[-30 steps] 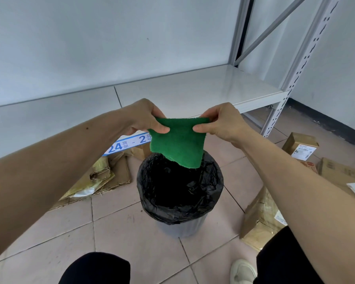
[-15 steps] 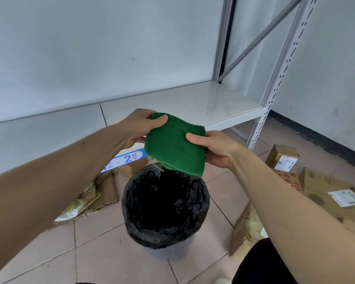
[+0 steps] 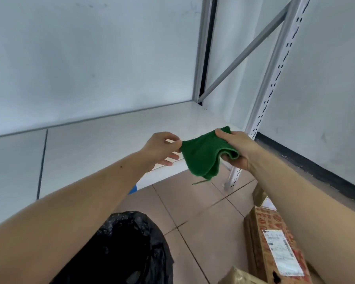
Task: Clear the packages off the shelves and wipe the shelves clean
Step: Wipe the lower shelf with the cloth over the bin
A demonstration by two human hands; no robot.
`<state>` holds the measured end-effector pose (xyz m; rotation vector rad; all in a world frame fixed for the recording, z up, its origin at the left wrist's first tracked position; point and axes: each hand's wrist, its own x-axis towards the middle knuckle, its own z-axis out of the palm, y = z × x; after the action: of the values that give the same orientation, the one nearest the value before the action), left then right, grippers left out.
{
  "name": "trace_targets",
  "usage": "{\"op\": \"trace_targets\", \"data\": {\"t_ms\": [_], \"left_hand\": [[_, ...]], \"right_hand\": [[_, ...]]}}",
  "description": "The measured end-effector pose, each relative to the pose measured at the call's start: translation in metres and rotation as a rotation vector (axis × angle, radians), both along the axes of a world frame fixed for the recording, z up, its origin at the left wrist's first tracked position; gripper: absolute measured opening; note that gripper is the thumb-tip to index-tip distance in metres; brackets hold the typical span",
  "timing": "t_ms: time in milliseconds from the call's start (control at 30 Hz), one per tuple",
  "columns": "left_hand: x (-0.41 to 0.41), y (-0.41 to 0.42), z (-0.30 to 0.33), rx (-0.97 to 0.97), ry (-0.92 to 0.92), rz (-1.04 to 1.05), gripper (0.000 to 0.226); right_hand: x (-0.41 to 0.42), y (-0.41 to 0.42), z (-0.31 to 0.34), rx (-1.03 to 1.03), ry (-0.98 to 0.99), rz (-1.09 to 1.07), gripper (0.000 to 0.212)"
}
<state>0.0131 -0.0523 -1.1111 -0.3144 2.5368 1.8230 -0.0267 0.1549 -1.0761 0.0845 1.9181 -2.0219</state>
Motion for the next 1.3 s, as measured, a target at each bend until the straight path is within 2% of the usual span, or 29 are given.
{"op": "trace_targets", "data": {"t_ms": [67,167,233,333,433,500,667,767,867,900,1033,1133,1300], "left_hand": [[-0.023,-0.001,-0.009,-0.143,0.026,-0.006,0.038],[-0.049,-0.013,-0.023,-0.503,0.063,-0.065,0.056],[-0.066,-0.025,-0.033,-0.697,0.01,-0.114,0.063],[-0.096,-0.044,-0.049,-0.964,-0.136,-0.156,0.069],[-0.126,-0.061,-0.055,-1.046,-0.259,-0.165,0.076],[-0.144,-0.072,-0.056,-1.031,-0.324,-0.163,0.081],[-0.184,-0.097,-0.055,-1.042,-0.44,-0.171,0.091],[-0.201,-0.108,-0.055,-1.073,-0.5,-0.237,0.115],[-0.208,-0.115,-0.063,-1.077,-0.512,-0.278,0.141],[-0.209,-0.117,-0.066,-1.071,-0.509,-0.279,0.142],[-0.21,-0.115,-0.069,-1.06,-0.507,-0.287,0.118],[-0.212,-0.117,-0.07,-1.071,-0.514,-0.287,0.115],[-0.211,-0.118,-0.07,-1.068,-0.521,-0.297,0.113]], "right_hand": [[-0.041,0.009,0.002,0.13,0.156,-0.108,0.017],[-0.095,0.01,0.0,0.483,0.417,-0.135,0.028],[-0.119,0.001,-0.008,0.654,0.453,-0.006,0.041],[-0.155,-0.006,-0.043,1.064,0.56,0.168,0.055],[-0.183,-0.007,-0.091,1.304,0.498,0.401,0.068],[-0.2,-0.013,-0.11,1.335,0.445,0.436,0.075],[-0.262,-0.042,-0.116,1.409,0.401,0.354,0.09],[-0.306,-0.061,-0.116,1.448,0.506,0.323,0.092],[-0.343,-0.086,-0.117,1.412,0.53,0.355,0.081],[-0.355,-0.096,-0.117,1.409,0.539,0.359,0.077],[-0.393,-0.133,-0.115,1.424,0.519,0.361,0.073],[-0.408,-0.169,-0.112,1.416,0.535,0.406,0.068],[-0.381,-0.228,-0.107,1.321,0.756,0.674,0.06]]}}
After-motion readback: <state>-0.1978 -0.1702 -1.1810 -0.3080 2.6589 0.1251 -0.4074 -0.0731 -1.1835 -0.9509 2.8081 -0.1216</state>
